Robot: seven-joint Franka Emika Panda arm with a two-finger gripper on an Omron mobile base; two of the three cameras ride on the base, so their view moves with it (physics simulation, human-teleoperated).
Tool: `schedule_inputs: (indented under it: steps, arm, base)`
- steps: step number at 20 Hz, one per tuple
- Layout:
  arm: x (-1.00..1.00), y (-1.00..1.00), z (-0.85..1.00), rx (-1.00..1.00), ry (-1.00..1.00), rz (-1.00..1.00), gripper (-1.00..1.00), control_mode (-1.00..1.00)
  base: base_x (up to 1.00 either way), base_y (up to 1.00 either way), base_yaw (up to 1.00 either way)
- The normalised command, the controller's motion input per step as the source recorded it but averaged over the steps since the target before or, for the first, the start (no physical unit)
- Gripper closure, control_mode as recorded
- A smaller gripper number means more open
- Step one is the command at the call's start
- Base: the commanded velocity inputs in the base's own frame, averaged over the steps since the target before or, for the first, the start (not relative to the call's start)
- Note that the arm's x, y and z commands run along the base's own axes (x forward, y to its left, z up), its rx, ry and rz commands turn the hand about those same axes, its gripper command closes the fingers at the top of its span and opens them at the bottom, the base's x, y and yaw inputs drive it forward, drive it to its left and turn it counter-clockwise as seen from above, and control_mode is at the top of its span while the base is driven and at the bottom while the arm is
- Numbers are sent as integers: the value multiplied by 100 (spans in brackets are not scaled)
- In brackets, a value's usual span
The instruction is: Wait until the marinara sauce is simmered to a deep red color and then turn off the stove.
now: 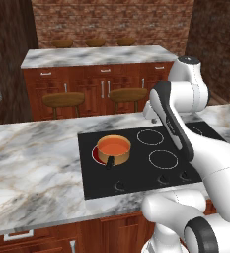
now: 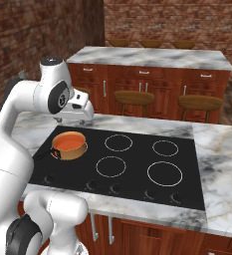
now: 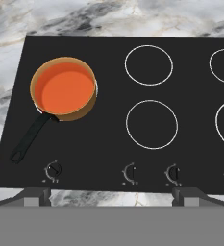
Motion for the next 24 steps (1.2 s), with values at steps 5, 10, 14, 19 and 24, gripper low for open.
schedule_inputs:
  steps: [5, 10, 14, 19, 24]
  arm:
    - [0, 0, 0, 0, 0, 0, -100, -100]
    - [-11, 0, 0, 0, -1, 0, -100, -100]
    - [-29, 13, -9, 0, -1, 0, -100, -100]
    - [-27, 29, -28, 0, 1, 3, -100, -100]
    - [-8, 39, -30, 6, 0, 0, -100, -100]
  base:
    - [0, 0, 0]
    - [0, 0, 0]
    - [0, 0, 0]
    - [0, 0, 0]
    - [0, 0, 0]
